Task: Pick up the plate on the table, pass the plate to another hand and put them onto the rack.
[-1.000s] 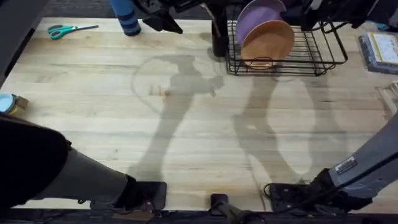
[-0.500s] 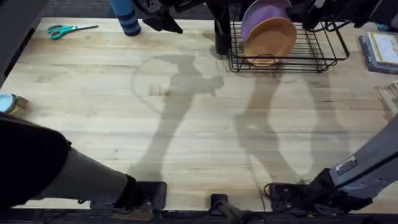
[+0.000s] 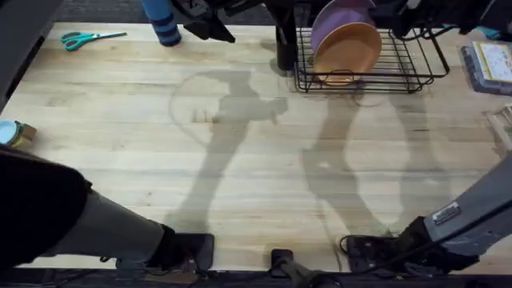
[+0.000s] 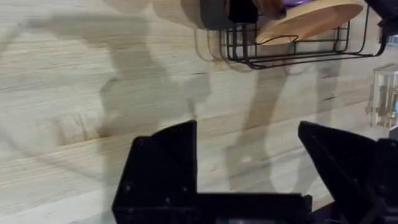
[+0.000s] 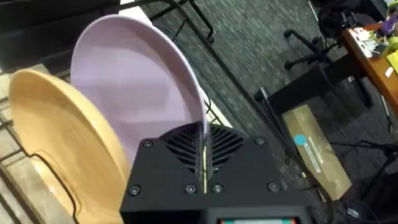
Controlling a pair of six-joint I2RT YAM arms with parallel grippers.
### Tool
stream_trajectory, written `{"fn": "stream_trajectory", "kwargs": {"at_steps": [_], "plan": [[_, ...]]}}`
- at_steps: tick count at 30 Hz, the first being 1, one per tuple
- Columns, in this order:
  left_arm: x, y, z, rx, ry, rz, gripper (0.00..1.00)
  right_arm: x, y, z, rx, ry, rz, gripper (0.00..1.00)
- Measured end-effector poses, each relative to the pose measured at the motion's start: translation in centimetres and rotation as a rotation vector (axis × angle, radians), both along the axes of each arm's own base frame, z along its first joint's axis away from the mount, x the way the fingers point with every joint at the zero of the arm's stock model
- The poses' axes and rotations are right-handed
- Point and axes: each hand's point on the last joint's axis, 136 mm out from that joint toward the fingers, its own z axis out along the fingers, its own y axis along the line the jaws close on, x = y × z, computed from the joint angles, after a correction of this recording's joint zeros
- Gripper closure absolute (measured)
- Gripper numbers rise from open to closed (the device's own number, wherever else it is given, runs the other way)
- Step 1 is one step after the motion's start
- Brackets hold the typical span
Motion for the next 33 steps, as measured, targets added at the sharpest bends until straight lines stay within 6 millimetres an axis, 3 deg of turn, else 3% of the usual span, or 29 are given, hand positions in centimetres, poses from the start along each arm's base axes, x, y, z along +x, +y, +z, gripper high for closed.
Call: {"fn": "stream_trajectory", "kwargs": {"at_steps": [8,16,33], "plan": [[0.0,0.0,0.0,0.0,0.0,0.0,0.006,-1.7,0.3,1.2,-0.047,0.008,0.033,0.971],[0.0,0.0,0.0,0.0,0.0,0.0,0.006,-2.9,0.6,-0.2,-0.045,0.084,0.049,0.971],[0.0,0.0,0.0,0.0,0.0,0.0,0.006,-2.7,1.0,0.0,-0.066,0.058,0.068,0.967]]}}
